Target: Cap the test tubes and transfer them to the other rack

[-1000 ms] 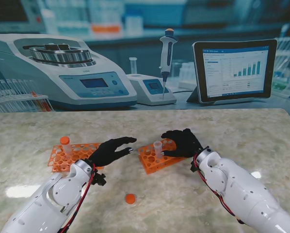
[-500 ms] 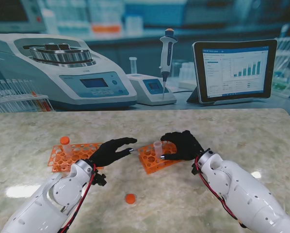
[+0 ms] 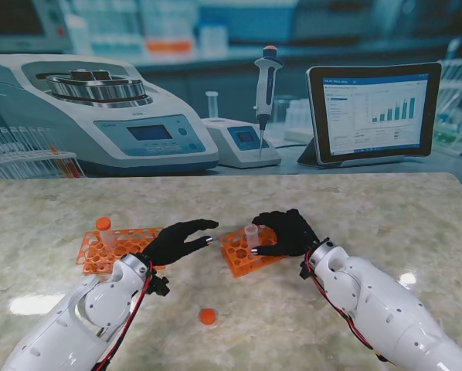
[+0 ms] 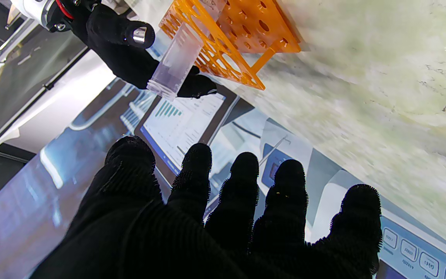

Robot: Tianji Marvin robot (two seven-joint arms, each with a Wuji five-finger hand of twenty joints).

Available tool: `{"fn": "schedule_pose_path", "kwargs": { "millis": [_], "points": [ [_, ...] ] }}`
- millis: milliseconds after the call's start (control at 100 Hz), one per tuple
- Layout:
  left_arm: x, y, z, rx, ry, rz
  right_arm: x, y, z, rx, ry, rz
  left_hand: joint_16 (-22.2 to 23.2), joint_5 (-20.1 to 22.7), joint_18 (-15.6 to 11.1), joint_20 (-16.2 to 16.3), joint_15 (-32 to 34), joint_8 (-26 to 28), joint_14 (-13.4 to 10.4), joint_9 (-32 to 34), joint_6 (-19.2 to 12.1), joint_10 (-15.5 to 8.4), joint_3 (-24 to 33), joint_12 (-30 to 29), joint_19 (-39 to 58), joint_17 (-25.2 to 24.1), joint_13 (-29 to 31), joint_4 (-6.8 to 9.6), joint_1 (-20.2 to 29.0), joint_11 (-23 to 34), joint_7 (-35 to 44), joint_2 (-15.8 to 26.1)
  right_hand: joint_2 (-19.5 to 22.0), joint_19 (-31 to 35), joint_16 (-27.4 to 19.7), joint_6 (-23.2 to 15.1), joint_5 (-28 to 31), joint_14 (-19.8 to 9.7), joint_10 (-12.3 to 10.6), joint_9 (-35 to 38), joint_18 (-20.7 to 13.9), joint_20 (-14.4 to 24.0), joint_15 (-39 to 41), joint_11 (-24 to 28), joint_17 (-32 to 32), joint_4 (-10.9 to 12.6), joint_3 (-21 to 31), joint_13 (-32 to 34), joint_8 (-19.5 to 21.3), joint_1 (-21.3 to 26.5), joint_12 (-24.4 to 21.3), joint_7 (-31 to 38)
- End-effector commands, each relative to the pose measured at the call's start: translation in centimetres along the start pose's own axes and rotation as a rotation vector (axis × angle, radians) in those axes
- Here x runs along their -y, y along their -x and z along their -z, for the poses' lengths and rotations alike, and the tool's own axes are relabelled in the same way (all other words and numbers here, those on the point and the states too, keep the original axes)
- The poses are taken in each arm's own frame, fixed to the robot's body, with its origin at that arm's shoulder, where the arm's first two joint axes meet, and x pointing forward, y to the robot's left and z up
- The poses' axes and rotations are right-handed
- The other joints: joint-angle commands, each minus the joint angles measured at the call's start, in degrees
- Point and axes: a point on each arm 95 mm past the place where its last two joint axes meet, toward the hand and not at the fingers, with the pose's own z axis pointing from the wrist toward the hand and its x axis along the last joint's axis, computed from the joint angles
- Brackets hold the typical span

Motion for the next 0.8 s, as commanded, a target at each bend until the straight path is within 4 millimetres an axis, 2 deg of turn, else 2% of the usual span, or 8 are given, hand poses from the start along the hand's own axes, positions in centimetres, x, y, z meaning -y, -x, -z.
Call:
{"fn": "schedule_pose_path", "kwargs": {
  "millis": [0, 420, 650, 790],
  "points": [
    [-0.1, 0.1, 0.0, 0.003, 0.007, -0.002, 0.5, -0.6, 0.0, -0.01, 0.0, -0.011, -0.5, 0.4, -0.7, -1.3, -0.1, 0.1, -1.7, -0.9, -0.1, -0.5, -1.1, -1.4, -0.4, -0.8, -0.2, -1.13, -1.4, -1.1, -0.7, 2.9, -0.7, 0.1, -0.3, 0.9, -0.9, 0.5, 1.4, -0.8, 1.4, -1.0, -1.5, -0.1, -0.7, -0.9, -0.5, -1.4, -0.7, -1.8, -0.4, -1.0],
    [-0.1, 0.2, -0.1, 0.005, 0.015, -0.004, 1.1, -1.2, 0.1, -0.041, 0.012, -0.008, -0.5, 0.4, -1.1, -1.0, -0.1, 0.2, -1.8, -0.9, -0.2, -0.5, -1.1, -1.4, -0.6, -1.0, -0.4, -1.12, -1.3, -1.0, -0.6, 3.0, -1.2, 0.6, -0.2, -1.5, 1.0, 0.0, 0.1, 0.4, 1.5, -1.1, -1.3, 0.0, -0.4, -0.7, -0.1, -0.4, -0.3, 0.2, -0.3, 0.4],
    [-0.2, 0.2, -0.1, 0.005, 0.02, -0.007, 1.4, -1.6, 0.3, -0.059, -0.004, 0.003, -0.5, 0.5, -1.2, -0.8, -0.2, 0.2, -1.9, -1.0, -0.2, -0.6, -1.1, -1.4, -0.8, -1.2, -0.5, -1.12, -1.3, -1.0, -0.6, 3.0, -1.7, 0.7, -0.3, -4.5, 2.0, -0.4, -0.8, 0.8, 1.5, -1.2, -1.4, -0.2, -0.4, -0.7, 1.0, -0.1, -0.1, 1.3, -0.4, 1.8],
    [-0.2, 0.3, -0.1, 0.006, 0.022, -0.014, 1.6, -1.7, 0.3, -0.064, -0.008, 0.008, -0.5, 0.5, -1.3, -0.7, -0.2, 0.2, -1.9, -0.9, -0.2, -0.7, -1.1, -1.4, -0.9, -1.2, -0.5, -1.12, -1.3, -1.0, -0.6, 3.0, -2.2, 0.7, -0.2, -7.6, 2.7, -0.5, -1.0, 1.2, 1.6, -1.2, -1.3, -0.2, -0.3, -0.8, 2.4, 0.2, 0.1, 1.8, -0.5, 3.2]
  ]
}}
